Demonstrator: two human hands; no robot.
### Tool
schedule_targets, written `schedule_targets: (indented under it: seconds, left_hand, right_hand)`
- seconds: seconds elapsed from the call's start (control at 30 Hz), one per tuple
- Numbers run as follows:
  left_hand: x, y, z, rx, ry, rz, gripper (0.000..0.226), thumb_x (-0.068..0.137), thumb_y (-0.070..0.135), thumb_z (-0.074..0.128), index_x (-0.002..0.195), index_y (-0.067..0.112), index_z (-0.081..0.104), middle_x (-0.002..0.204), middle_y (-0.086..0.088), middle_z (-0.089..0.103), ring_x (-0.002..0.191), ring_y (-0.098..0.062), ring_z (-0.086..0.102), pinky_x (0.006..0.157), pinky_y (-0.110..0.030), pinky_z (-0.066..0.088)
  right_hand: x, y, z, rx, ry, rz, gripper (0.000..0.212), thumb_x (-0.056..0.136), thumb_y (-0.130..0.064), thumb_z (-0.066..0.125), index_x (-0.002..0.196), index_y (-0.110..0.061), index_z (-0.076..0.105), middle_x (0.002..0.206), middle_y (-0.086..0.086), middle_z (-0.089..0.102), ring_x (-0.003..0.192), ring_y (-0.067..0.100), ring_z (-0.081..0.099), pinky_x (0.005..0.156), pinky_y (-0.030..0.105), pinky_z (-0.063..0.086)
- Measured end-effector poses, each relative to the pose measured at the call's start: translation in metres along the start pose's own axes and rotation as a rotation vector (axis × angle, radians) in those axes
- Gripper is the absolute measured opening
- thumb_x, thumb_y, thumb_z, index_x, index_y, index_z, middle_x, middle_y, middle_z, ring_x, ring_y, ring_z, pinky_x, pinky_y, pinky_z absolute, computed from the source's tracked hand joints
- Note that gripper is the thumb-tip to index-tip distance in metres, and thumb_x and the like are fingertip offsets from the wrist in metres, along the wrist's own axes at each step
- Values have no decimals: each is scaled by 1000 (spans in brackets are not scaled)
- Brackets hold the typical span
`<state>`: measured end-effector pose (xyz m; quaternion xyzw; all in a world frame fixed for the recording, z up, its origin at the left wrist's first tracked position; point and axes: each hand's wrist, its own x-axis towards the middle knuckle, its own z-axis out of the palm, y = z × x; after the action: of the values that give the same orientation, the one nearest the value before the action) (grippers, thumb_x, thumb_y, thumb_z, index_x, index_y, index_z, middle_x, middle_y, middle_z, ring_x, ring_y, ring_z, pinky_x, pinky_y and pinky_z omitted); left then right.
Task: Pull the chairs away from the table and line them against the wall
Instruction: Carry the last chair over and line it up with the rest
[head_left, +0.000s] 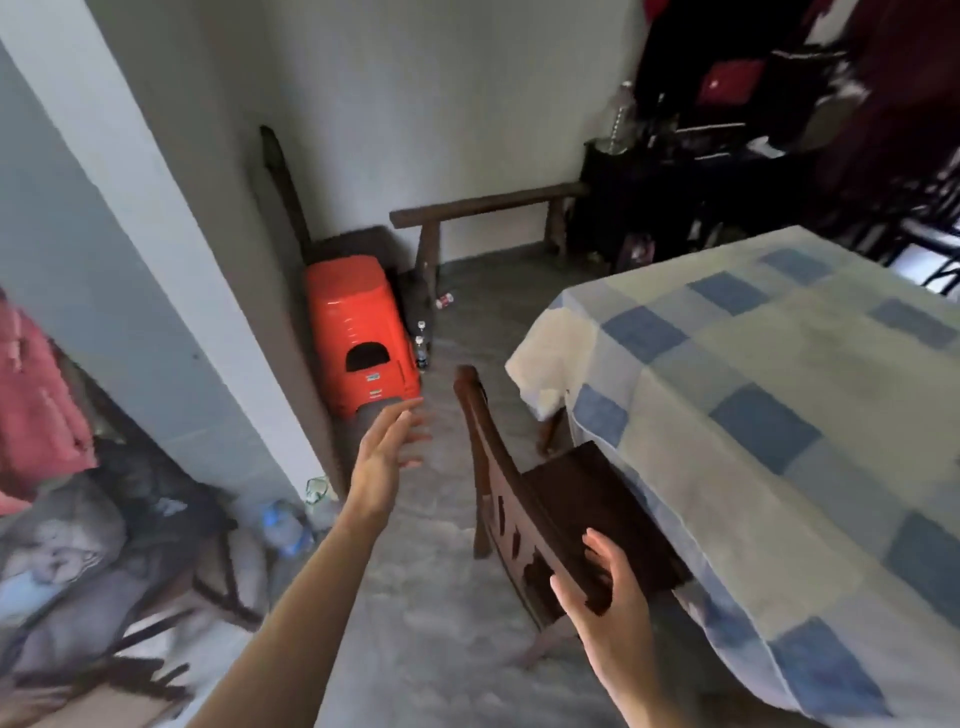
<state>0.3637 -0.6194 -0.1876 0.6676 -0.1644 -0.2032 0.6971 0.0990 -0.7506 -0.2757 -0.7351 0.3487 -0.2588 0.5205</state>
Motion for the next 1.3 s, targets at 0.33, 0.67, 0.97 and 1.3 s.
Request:
schedule_targets:
  seconds: [0.33, 0.67, 0.97, 1.3]
  left_hand:
    - [157, -51, 9, 123, -312, 15, 27, 93, 40, 58, 119, 38, 67, 124, 16, 69, 124, -11, 60, 104, -37, 46]
    - [240, -86, 35, 159, -663, 12, 17, 95, 23, 63, 98, 30, 79, 104, 4, 74, 104, -17, 64, 97, -37, 45]
    - [268, -118, 55, 3, -957, -116, 20, 91, -7, 45, 98, -20, 59, 80, -3, 78, 89, -22, 73, 88, -30, 54]
    - [238, -82, 98, -116, -945, -69, 18, 66, 17, 59, 54, 17, 72, 60, 0, 68, 71, -27, 58, 72, -32, 43]
  right_hand:
    - [11, 21, 41, 78, 510, -27, 37, 86, -20, 74, 123, -21, 70, 125, -9, 72, 119, 16, 66, 101, 27, 50]
    - [1, 8, 55, 245, 726, 127, 33, 85, 7, 75, 112, -13, 74, 116, 6, 77, 112, 25, 70, 99, 46, 55]
    - [12, 8, 78, 564, 1073, 227, 15, 87, -2, 68, 73, -3, 72, 84, 22, 70, 80, 32, 63, 75, 37, 47]
    - [-10, -27, 55, 530, 1384, 179, 17, 67, -9, 56, 52, -5, 63, 64, 24, 63, 73, 36, 56, 75, 40, 43]
